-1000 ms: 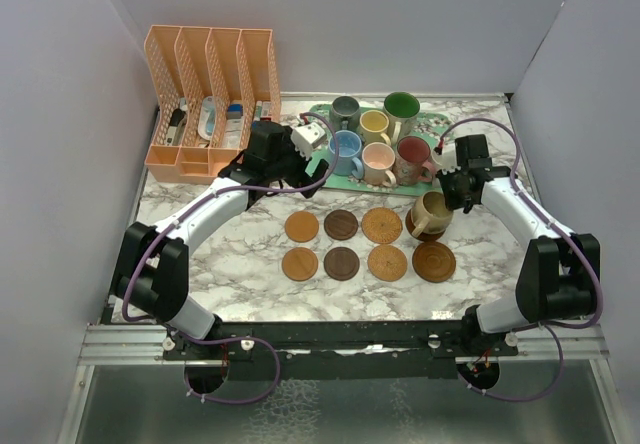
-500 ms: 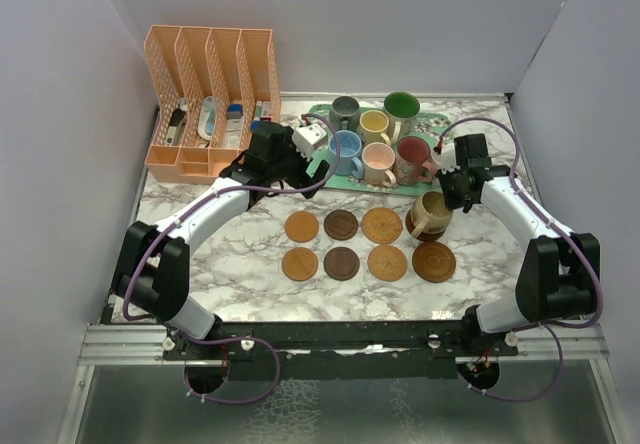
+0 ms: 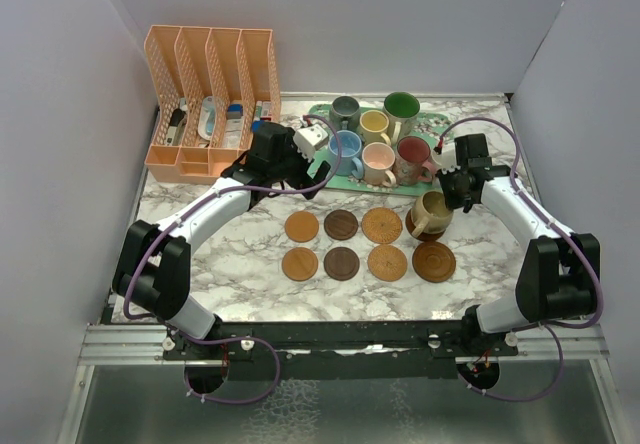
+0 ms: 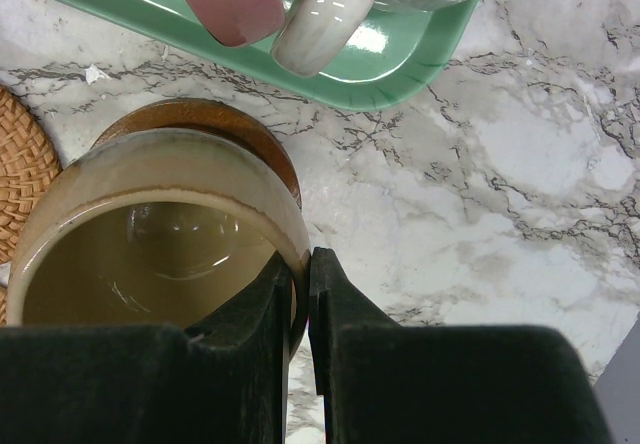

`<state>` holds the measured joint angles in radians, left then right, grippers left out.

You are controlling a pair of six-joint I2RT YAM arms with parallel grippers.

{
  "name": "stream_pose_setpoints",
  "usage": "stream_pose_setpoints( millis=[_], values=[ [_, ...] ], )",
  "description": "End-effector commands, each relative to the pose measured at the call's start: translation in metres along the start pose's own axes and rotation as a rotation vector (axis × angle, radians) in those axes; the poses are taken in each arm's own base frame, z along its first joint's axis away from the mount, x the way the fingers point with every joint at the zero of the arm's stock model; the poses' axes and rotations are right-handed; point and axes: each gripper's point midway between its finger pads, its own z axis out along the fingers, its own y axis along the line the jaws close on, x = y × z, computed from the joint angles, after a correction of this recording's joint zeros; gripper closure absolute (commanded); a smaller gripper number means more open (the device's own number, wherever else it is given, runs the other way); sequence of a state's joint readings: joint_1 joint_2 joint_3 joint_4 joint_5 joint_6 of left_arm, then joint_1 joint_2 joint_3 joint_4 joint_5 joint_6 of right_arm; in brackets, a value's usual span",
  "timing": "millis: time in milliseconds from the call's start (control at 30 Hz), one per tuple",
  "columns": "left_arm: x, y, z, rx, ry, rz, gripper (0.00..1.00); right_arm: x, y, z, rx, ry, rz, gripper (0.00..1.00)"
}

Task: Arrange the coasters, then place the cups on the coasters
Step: Place the cup on the coaster.

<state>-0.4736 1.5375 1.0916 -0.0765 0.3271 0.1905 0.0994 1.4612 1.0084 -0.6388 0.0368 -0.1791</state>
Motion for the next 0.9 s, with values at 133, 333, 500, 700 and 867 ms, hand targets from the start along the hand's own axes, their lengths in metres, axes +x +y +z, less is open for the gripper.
stream_pose_setpoints(
  millis=[133,333,500,700,867],
  values=[
    [-0.0033,-0.0002,0.0016,-0.007,-0.011,0.018,0.01,-0.0190,-0.0033,-0.0129,0.021,-0.080,0.000,0.96],
    [-0.0026,-0.0002,0.0015,-0.007,-0.009,0.019,0.01,-0.0171,-0.0035,-0.0114,0.023,-0.074,-0.005,0.95],
    [-0.0033,-0.0006,0.0013,-0.006,-0.010,0.020,0.01,-0.0151,-0.0027,-0.0104,0.017,-0.068,-0.014,0.94],
    [-0.0034,-0.0011,0.0014,-0.004,-0.011,0.021,0.01,-0.0125,0.0007,-0.0090,-0.003,-0.064,-0.032,0.91],
    [-0.0038,-0.0010,0.0010,-0.005,-0.012,0.024,0.01,-0.0129,0.0025,-0.0084,-0.010,-0.066,-0.034,0.90]
  ],
)
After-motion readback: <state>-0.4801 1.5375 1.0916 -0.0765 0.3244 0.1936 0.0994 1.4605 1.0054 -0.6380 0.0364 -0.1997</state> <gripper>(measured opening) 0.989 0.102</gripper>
